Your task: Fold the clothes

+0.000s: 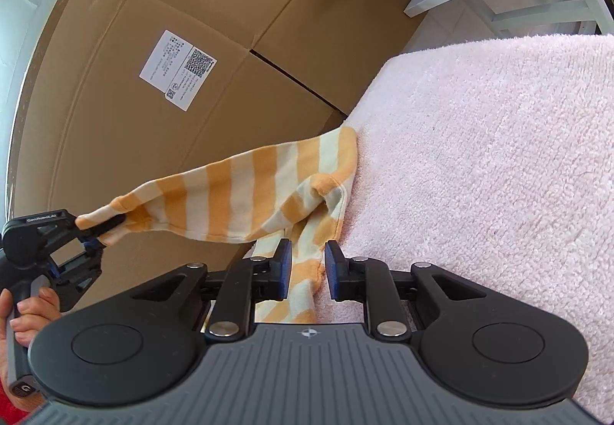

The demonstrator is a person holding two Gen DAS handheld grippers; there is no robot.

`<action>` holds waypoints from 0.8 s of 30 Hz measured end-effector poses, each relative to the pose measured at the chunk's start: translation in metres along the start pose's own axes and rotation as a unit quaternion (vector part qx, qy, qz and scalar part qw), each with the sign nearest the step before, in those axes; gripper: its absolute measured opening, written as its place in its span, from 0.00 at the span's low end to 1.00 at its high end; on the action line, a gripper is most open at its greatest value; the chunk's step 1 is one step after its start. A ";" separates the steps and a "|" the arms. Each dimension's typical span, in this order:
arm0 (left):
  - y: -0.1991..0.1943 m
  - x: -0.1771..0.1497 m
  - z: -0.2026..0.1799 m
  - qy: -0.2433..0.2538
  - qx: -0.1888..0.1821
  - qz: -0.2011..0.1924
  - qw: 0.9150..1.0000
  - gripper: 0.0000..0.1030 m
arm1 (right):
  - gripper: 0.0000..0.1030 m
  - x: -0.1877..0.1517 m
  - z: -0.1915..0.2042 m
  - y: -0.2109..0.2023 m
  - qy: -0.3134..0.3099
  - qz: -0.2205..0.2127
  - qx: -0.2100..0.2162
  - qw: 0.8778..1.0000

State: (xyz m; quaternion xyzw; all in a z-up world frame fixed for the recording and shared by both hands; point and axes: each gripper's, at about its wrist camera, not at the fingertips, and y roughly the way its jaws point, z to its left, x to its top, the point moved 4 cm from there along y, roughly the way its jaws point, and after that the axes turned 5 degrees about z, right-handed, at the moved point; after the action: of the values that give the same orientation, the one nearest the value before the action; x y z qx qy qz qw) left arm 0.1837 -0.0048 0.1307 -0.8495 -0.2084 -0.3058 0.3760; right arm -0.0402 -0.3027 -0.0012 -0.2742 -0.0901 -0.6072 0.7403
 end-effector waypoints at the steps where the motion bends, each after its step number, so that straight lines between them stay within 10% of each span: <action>1: -0.004 0.002 0.002 -0.001 0.002 -0.002 1.000 0.01 | 0.18 0.000 0.000 0.000 0.000 0.000 0.000 1.000; 24: -0.059 -0.010 0.131 -0.121 -0.009 0.017 0.992 0.00 | 0.18 -0.005 0.000 0.004 -0.006 -0.002 -0.005 1.000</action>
State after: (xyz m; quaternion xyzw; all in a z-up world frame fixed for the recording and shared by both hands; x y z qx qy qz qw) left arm 0.1894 0.1316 0.0851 -0.8870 -0.2351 -0.1960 0.3458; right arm -0.0378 -0.2977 -0.0049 -0.2806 -0.0921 -0.6079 0.7371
